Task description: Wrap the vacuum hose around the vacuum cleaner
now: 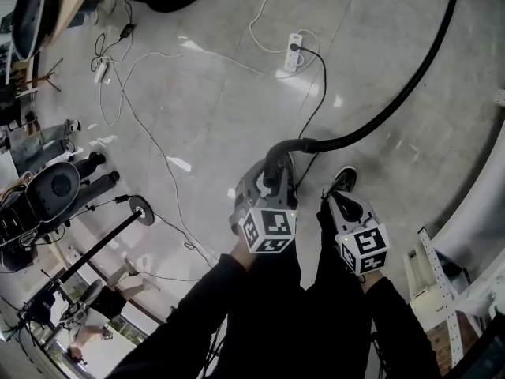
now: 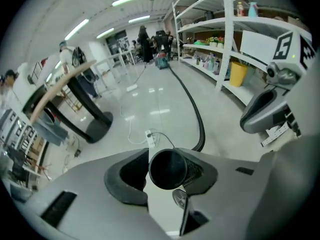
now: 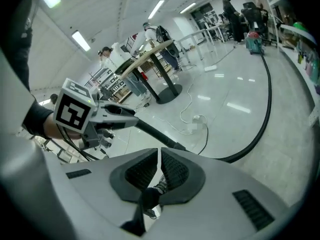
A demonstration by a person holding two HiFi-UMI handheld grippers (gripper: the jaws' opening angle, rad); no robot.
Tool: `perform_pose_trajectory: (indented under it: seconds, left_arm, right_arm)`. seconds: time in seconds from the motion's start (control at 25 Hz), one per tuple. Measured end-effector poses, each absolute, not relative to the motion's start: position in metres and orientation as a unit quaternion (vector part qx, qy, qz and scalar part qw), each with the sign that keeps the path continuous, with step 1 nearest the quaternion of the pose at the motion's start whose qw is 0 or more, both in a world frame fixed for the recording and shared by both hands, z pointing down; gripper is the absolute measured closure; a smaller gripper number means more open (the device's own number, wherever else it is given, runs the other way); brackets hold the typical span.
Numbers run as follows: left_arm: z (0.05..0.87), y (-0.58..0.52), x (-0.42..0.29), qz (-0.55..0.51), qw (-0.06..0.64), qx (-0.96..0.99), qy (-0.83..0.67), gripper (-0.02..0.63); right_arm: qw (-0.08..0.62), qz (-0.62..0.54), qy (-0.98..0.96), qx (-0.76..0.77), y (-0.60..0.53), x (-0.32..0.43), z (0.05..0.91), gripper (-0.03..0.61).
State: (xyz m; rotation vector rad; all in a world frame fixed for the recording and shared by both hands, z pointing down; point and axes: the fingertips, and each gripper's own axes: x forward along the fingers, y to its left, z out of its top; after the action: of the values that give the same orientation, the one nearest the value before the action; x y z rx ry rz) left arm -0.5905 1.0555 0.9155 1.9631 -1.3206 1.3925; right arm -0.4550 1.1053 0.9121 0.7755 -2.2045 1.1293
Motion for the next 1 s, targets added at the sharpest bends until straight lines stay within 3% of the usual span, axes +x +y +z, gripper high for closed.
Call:
perform_pose_trajectory:
  seconds: [0.36,0.44,0.52,0.6,0.84,0.88,0.96,1.0]
  left_arm:
    - [0.618,0.976,-0.528,0.445,-0.024,0.761,-0.471,0.451]
    - [0.554,0.970,-0.501,0.429,-0.057,0.769,-0.471,0.451]
    - [0.496,0.970,-0.472,0.412,-0.080,0.774,-0.474,0.451]
    - [0.445,0.970,-0.449,0.394,-0.091,0.779,-0.479,0.451]
    - [0.336,0.978,-0.417,0.343,-0.094,0.798,-0.487,0.451]
    - [0.328,0.978,-0.415,0.339,-0.093,0.799,-0.488,0.451]
    - [0.321,0.977,-0.412,0.337,-0.088,0.806,-0.479,0.451]
    - [0.322,0.976,-0.409,0.335,-0.078,0.816,-0.464,0.449]
  right_arm:
    - [0.213,0.269,-0.887,0.308,1.008,-0.461,0.695,0.553]
    - [0.216,0.206,-0.906,0.299,0.985,-0.474,0.643,0.467]
    - [0.234,0.135,-0.911,0.310,0.966,-0.476,0.603,0.280]
    - [0.246,0.080,-0.905,0.339,0.946,-0.468,0.573,0.241]
    - [0.243,0.020,-0.901,0.358,0.914,-0.467,0.502,0.243]
    - [0.250,0.003,-0.901,0.355,0.913,-0.469,0.495,0.276]
    - [0.262,-0.009,-0.903,0.340,0.917,-0.471,0.491,0.415]
    - [0.263,-0.001,-0.908,0.326,0.921,-0.473,0.492,0.416]
